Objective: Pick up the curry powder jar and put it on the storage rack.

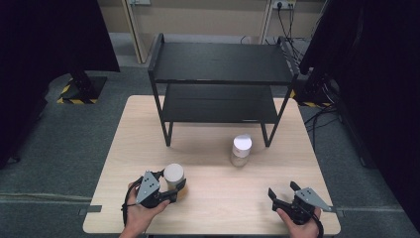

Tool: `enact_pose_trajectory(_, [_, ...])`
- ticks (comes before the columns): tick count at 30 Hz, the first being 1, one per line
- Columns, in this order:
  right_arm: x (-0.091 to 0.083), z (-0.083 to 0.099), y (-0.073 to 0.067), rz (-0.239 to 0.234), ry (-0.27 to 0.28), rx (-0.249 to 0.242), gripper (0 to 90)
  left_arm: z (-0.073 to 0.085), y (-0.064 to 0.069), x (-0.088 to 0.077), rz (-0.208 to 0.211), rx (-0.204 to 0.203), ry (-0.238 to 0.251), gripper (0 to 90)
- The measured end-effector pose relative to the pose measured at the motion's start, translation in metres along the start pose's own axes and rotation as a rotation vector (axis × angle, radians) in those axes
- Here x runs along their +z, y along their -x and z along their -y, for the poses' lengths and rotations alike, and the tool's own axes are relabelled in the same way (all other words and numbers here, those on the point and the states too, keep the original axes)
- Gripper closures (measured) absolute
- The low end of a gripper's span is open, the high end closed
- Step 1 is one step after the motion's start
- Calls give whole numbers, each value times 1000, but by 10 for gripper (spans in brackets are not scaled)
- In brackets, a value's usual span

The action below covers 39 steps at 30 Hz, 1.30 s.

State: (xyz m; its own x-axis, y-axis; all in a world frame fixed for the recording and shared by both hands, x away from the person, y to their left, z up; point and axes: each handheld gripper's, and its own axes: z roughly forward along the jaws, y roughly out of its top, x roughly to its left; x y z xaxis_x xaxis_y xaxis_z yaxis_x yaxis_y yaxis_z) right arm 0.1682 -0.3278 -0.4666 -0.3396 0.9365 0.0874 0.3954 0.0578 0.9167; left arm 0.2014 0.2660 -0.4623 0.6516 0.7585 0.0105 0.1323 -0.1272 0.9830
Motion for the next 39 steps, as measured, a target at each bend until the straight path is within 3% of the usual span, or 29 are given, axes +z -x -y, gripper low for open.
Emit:
enact_pose_trajectory(20, [1,-1,-1,1,-6,-1,97,-35,4,-7,-83,15,87,342])
enact_pose_trajectory(39, [2,-2,-1,-2,-13,-1,97,-79,6,1,-155,40,177,343])
